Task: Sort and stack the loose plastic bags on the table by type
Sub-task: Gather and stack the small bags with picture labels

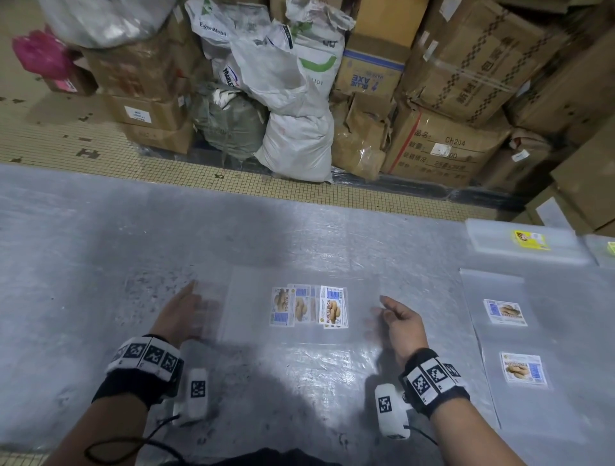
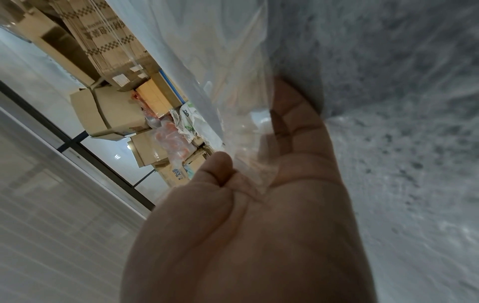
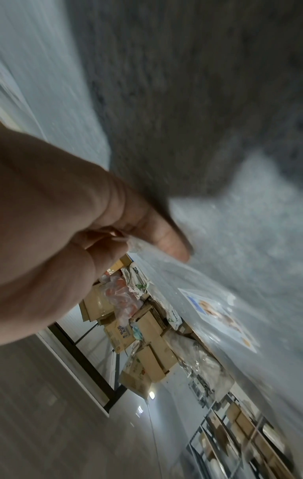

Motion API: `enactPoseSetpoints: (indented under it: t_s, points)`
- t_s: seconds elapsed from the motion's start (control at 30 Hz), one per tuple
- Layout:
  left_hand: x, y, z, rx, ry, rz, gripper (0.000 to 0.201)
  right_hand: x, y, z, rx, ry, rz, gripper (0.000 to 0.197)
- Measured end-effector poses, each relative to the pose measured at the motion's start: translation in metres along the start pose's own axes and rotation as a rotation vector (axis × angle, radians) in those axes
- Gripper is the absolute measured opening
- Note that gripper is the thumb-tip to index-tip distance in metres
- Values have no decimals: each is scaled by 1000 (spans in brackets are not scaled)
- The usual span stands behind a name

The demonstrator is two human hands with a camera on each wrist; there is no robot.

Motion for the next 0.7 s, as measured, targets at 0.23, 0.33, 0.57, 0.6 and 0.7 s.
enactPoseSetpoints:
  t_s: [0.23, 0.33, 0.57, 0.6, 0.7]
  points:
    - [0, 1, -3, 200, -64, -87, 36, -1, -3, 0, 4, -9, 16, 32]
    - [-3, 4, -2, 323, -119, -104, 35, 2, -3, 4, -28, -12, 38, 32]
    - [-2, 0, -9, 397, -164, -114, 37, 4, -4, 8, 13, -16, 23, 31]
    - [-3, -1, -9, 386, -165, -120, 37, 5, -5, 9, 13, -19, 22, 30]
    - [0, -1, -11, 380, -136, -166, 38, 7, -5, 12, -1, -17, 39, 29]
Point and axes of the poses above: each hand's wrist, its own x-axis towards the middle knuckle, its own y-axis out of the back of the hand, z = x × y, the point moved 1 cm from there along x, towards the middle knuckle, and after that the axes turned 9 degrees about -y, right-handed, at the moved point
